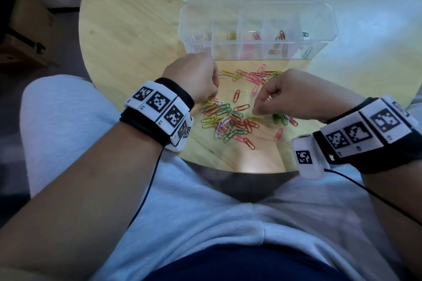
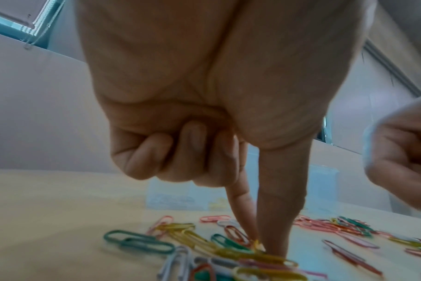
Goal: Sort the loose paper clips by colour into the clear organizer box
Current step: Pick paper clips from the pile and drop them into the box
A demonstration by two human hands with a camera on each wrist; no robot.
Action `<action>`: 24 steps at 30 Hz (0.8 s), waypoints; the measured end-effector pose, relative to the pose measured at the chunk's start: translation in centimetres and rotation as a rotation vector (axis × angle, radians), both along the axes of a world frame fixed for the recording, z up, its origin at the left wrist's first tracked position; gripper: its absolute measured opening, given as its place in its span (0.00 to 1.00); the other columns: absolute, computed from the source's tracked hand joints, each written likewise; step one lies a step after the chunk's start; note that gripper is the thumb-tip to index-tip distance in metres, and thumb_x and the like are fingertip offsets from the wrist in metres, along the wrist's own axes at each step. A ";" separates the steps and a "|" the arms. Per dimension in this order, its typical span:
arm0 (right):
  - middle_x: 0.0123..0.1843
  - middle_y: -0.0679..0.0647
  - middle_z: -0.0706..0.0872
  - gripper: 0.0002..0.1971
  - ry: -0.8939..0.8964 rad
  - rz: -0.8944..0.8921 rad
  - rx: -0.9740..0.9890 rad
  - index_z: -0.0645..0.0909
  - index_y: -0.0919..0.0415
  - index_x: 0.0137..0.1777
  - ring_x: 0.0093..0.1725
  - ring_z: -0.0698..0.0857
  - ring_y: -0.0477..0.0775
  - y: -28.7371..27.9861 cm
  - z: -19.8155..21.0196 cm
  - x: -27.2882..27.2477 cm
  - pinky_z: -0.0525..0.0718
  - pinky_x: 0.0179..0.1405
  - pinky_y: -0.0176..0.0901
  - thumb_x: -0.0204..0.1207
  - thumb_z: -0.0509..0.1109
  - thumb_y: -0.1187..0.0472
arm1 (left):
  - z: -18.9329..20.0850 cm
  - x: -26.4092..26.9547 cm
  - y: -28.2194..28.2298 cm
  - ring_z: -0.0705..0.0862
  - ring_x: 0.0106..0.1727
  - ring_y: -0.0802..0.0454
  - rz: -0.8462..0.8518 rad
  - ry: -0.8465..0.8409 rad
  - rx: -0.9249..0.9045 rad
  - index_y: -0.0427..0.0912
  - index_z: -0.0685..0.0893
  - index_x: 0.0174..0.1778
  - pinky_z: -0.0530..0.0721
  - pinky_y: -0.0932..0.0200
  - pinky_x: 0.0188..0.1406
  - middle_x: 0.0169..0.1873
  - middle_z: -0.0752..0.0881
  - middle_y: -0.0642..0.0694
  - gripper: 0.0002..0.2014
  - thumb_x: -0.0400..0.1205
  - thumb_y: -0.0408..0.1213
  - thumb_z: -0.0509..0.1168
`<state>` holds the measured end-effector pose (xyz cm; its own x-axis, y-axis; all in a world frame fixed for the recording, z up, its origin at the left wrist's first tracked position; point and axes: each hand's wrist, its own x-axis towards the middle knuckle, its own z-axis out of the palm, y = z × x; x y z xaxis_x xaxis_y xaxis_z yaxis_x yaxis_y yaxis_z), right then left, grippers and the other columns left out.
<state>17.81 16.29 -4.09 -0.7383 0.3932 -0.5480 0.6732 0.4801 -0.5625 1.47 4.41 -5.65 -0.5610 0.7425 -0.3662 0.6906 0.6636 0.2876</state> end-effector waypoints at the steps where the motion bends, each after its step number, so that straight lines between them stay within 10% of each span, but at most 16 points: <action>1: 0.19 0.43 0.79 0.04 -0.034 0.040 0.017 0.90 0.49 0.34 0.24 0.76 0.51 -0.3 -0.1 0.0 0.75 0.27 0.40 0.67 0.80 0.53 | 0.0 0.0 0.0 0.83 0.34 0.50 0.007 0.013 -0.003 0.51 0.86 0.36 0.80 0.56 0.40 0.36 0.86 0.52 0.05 0.72 0.38 0.76; 11: 0.28 0.43 0.81 0.04 -0.103 0.158 0.298 0.88 0.48 0.34 0.31 0.79 0.42 -1.6 -0.7 -0.9 0.71 0.26 0.37 0.66 0.81 0.54 | 0.0 0.1 -0.1 0.84 0.34 0.52 0.003 -0.015 0.012 0.52 0.87 0.33 0.82 0.55 0.39 0.33 0.86 0.55 0.07 0.72 0.34 0.74; 24: 0.30 0.46 0.84 0.05 -0.101 0.148 0.177 0.86 0.53 0.33 0.33 0.80 0.44 -1.8 -1.0 -0.8 0.74 0.29 0.38 0.68 0.76 0.56 | -0.1 -0.2 -0.1 0.86 0.40 0.51 0.005 -0.012 0.036 0.51 0.89 0.34 0.85 0.54 0.42 0.38 0.88 0.55 0.06 0.72 0.34 0.74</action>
